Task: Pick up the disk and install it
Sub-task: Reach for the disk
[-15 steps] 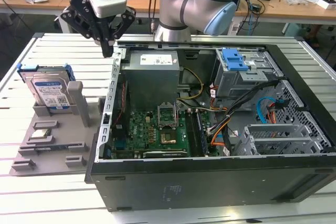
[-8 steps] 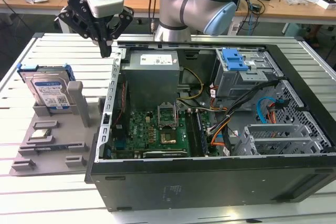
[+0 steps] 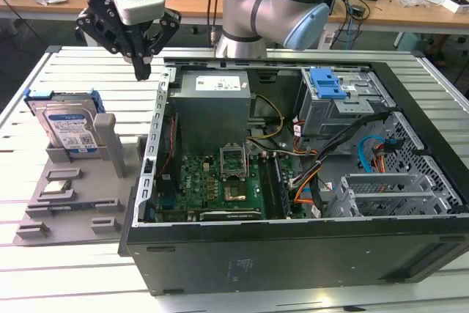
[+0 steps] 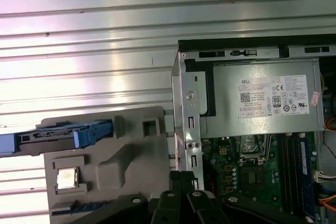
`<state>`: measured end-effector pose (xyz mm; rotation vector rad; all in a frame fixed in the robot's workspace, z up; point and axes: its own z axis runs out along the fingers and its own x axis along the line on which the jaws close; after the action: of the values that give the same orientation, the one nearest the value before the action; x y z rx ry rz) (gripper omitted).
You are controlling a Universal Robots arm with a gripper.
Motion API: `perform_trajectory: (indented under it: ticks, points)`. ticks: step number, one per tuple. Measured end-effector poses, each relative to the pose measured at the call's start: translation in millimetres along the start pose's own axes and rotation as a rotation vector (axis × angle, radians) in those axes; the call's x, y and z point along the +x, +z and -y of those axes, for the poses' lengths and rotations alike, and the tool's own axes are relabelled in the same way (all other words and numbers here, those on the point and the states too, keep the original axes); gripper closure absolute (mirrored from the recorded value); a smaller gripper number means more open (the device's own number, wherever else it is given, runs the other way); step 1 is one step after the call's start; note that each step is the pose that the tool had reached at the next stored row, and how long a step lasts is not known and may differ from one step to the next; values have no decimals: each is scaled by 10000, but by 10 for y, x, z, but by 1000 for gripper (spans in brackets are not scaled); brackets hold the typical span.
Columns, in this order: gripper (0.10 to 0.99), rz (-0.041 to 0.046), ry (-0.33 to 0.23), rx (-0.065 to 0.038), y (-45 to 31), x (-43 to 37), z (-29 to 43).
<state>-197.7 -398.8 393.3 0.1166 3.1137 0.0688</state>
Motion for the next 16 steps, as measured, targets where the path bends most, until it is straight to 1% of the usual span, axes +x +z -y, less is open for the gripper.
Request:
perform_trajectory:
  ticks: [8, 16]
  points:
    - [980, 0, 0, -1, -3, 103, 8]
    - [980, 1, 0, -1, -6, 238, 18]
